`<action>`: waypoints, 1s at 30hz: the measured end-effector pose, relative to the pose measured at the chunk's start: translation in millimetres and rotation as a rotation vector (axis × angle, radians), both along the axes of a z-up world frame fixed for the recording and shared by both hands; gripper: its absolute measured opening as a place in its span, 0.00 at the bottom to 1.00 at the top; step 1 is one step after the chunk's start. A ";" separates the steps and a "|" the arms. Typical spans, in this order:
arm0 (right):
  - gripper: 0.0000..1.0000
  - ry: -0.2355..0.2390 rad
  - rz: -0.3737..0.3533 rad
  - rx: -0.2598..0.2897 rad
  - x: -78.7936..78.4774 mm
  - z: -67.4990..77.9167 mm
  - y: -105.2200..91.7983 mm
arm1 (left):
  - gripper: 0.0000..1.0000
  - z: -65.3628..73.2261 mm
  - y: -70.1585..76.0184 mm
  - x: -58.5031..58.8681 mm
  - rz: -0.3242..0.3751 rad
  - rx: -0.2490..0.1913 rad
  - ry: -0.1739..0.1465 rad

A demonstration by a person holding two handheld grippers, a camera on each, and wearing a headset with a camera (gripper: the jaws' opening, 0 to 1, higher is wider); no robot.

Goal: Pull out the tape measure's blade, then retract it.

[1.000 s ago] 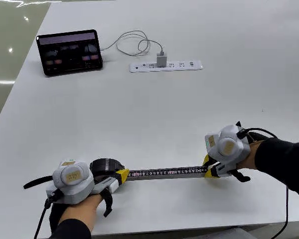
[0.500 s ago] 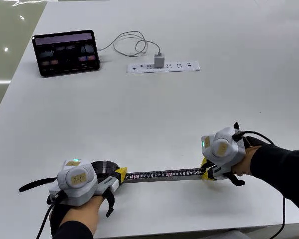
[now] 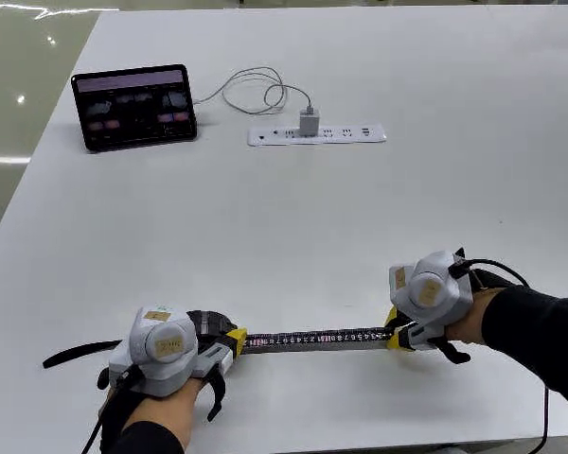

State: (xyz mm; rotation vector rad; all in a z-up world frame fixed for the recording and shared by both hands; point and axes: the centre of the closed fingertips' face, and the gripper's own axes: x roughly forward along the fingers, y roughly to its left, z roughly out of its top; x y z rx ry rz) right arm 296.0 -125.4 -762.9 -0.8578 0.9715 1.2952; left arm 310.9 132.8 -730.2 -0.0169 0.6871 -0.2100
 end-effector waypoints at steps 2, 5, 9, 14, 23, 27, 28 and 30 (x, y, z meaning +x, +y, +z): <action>0.11 -0.004 0.006 0.000 -0.7 0.1 0.8 | 0.62 -0.2 0.0 0.0 0.000 0.000 0.001; 0.11 -0.009 0.009 0.003 -0.7 0.1 1.8 | 0.62 -0.5 0.0 0.2 0.000 -0.003 0.003; 0.11 -0.009 -0.001 0.012 -1.2 0.6 3.7 | 0.62 -0.6 -0.2 0.1 -0.001 -0.004 0.003; 0.11 -0.007 -0.003 0.016 -1.8 0.7 5.7 | 0.62 -0.7 -0.4 -0.2 -0.002 -0.008 0.005; 0.11 -0.012 0.012 0.036 -2.0 0.7 12.1 | 0.62 -0.4 -0.1 -0.2 -0.006 -0.012 0.000; 0.11 -0.009 0.001 0.047 -1.8 -0.2 14.8 | 0.62 -0.2 -0.4 -0.5 -0.007 -0.013 0.002; 0.11 -0.008 0.000 0.048 -1.9 0.0 15.1 | 0.62 -0.2 -0.5 -0.6 -0.007 -0.013 0.002; 0.11 -0.007 0.000 0.050 -2.0 0.1 16.2 | 0.62 -0.3 -0.4 -0.6 -0.007 -0.014 0.003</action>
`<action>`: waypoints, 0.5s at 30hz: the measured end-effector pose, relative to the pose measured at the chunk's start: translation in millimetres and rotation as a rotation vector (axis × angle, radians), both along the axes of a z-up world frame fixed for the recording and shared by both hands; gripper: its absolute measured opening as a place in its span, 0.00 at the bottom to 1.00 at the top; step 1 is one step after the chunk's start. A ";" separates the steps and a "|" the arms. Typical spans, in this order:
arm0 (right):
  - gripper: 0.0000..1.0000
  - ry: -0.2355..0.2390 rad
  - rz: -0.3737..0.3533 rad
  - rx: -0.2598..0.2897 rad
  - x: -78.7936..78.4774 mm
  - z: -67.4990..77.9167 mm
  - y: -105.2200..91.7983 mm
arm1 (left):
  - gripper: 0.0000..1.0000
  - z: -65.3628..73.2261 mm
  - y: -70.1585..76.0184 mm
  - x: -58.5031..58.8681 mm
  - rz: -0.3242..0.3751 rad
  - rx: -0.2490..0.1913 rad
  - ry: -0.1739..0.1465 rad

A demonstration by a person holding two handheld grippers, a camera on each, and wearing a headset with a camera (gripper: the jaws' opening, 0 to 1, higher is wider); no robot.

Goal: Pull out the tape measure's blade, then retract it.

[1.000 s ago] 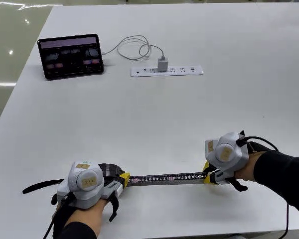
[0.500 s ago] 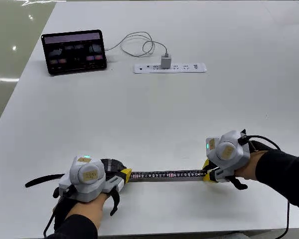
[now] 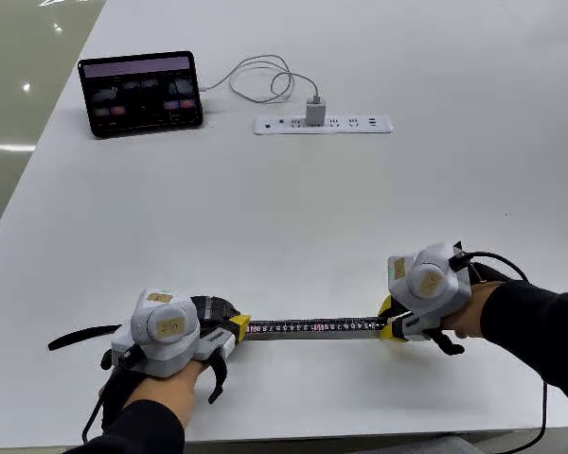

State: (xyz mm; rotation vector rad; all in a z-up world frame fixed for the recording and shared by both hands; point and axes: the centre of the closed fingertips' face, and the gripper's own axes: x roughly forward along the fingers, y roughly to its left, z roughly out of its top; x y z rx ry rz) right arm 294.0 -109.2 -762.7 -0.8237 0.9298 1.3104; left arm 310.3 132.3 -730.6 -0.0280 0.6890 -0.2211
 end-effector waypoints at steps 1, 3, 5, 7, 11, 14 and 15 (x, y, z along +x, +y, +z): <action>0.11 0.000 -0.001 0.000 0.0 -0.1 0.4 | 0.62 -0.2 0.1 0.1 0.000 0.000 0.000; 0.11 0.000 0.001 0.001 -0.1 0.1 1.4 | 0.62 -0.2 0.1 0.2 -0.001 -0.001 0.000; 0.11 0.001 -0.001 0.001 -0.2 0.2 1.9 | 0.62 -0.4 0.0 0.0 -0.002 -0.001 0.002; 0.11 0.002 0.000 0.002 -0.3 0.6 2.6 | 0.62 -0.4 -0.1 0.0 -0.001 -0.001 0.001; 0.11 0.003 0.001 0.002 -0.3 0.5 3.7 | 0.62 -0.2 -0.1 -0.2 -0.002 -0.001 0.002; 0.11 0.005 0.000 0.004 -0.4 1.0 4.6 | 0.62 -0.1 -0.1 -0.3 -0.002 -0.002 0.004; 0.11 0.005 0.001 0.005 -0.6 1.3 5.1 | 0.62 0.0 -0.1 -0.2 -0.002 -0.002 0.004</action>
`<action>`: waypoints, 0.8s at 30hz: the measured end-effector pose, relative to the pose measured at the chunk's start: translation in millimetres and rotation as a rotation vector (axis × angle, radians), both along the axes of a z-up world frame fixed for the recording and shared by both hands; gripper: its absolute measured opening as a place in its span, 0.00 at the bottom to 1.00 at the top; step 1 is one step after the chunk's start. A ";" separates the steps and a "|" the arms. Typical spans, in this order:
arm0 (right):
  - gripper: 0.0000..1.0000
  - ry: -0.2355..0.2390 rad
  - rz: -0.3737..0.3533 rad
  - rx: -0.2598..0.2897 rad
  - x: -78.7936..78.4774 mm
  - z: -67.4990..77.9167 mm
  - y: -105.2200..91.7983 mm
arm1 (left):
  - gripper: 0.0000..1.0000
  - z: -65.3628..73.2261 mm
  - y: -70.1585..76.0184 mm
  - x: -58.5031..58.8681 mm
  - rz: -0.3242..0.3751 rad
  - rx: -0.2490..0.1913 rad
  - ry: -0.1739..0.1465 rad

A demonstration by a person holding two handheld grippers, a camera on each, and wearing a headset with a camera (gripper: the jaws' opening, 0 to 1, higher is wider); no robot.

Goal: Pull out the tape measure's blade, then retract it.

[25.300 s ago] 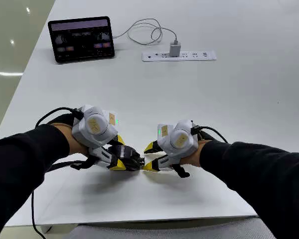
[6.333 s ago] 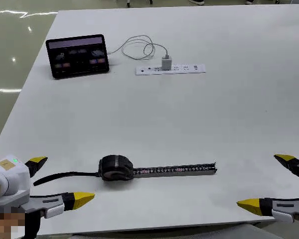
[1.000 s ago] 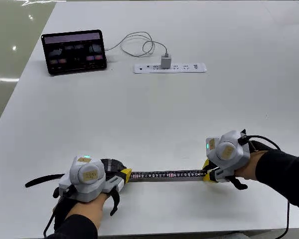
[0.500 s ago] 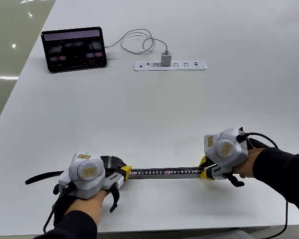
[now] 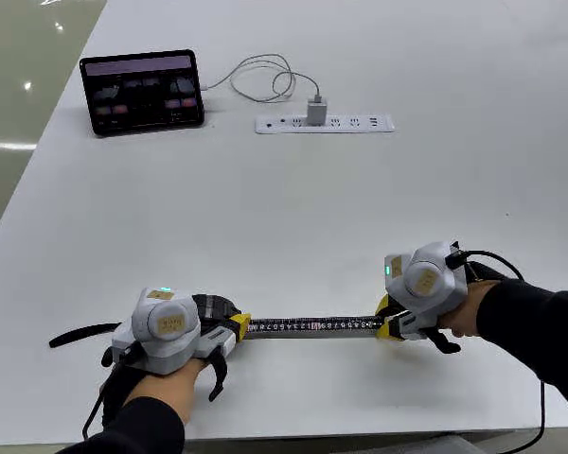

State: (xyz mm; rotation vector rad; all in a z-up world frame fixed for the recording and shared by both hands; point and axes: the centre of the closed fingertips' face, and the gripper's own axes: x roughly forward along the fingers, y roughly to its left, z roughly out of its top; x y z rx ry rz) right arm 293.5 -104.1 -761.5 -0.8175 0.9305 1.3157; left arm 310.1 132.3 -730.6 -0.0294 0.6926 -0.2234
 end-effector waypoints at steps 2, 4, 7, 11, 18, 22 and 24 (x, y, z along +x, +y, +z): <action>0.11 0.002 -0.002 0.003 0.0 0.3 0.6 | 0.62 0.1 0.0 0.0 0.000 0.000 0.000; 0.11 0.003 -0.002 0.005 0.0 1.0 1.4 | 0.62 0.0 0.1 0.1 0.000 -0.001 0.001; 0.11 0.003 0.000 0.009 -0.1 1.3 2.3 | 0.62 -0.1 0.0 0.4 -0.001 -0.002 0.000; 0.11 0.003 0.001 0.012 0.1 1.0 3.5 | 0.62 -0.4 0.1 0.5 -0.001 -0.004 0.001; 0.11 0.009 -0.007 0.017 0.4 0.7 5.5 | 0.62 -0.3 0.1 0.3 -0.001 -0.004 0.003; 0.11 0.007 -0.009 0.021 0.6 0.1 7.5 | 0.62 -0.1 -0.1 0.0 0.000 -0.005 0.003; 0.11 0.007 -0.008 0.023 0.6 0.0 8.0 | 0.62 -0.1 -0.1 0.0 -0.001 -0.005 0.003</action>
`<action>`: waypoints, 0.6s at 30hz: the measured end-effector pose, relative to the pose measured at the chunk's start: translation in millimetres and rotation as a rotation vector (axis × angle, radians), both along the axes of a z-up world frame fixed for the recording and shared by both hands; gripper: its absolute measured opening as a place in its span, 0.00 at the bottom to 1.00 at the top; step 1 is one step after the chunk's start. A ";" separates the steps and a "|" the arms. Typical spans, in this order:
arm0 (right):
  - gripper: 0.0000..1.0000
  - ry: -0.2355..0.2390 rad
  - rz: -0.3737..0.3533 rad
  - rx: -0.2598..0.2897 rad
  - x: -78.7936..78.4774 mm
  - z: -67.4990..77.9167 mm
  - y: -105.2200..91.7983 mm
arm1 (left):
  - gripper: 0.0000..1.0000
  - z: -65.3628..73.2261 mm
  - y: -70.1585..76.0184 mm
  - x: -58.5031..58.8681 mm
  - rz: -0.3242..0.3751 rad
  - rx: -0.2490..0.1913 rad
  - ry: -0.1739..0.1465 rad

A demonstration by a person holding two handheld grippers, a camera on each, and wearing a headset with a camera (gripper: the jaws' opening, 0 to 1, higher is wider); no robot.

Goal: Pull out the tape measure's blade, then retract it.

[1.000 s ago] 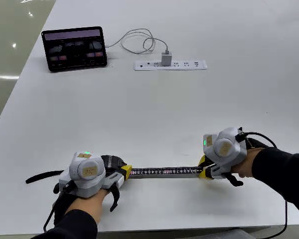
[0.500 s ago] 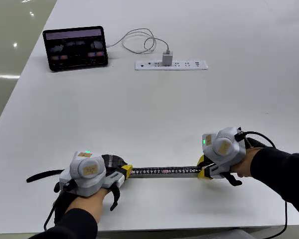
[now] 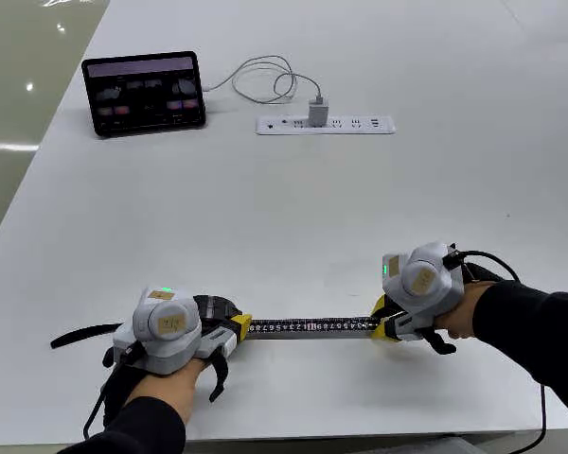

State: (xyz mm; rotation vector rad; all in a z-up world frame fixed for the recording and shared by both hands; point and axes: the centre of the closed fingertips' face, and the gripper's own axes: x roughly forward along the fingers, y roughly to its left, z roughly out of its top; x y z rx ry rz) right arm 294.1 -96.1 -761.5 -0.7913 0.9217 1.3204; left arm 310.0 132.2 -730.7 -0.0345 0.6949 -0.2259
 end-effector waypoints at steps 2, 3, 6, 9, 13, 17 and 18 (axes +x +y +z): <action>0.11 0.000 0.000 0.002 -0.1 -0.1 1.2 | 0.62 0.0 0.0 0.0 0.000 -0.001 0.000; 0.11 0.000 0.000 0.002 -0.1 -0.2 1.5 | 0.62 0.0 0.0 -0.1 0.000 0.000 0.000; 0.11 0.000 0.000 0.004 -0.1 -0.3 3.1 | 0.62 0.0 -0.1 -0.2 0.000 -0.001 0.000; 0.11 0.001 -0.008 0.005 0.3 -0.5 4.2 | 0.62 0.1 -0.2 -0.1 0.001 -0.001 -0.001; 0.11 0.001 -0.008 0.008 0.5 -0.8 6.1 | 0.62 0.4 0.0 -0.2 0.001 -0.002 -0.001; 0.11 0.002 -0.007 0.008 1.1 -0.9 7.5 | 0.62 0.5 0.0 -0.4 0.000 -0.002 -0.001; 0.11 0.002 -0.006 0.009 1.0 -0.9 8.0 | 0.62 0.6 -0.1 -0.5 -0.001 -0.001 -0.001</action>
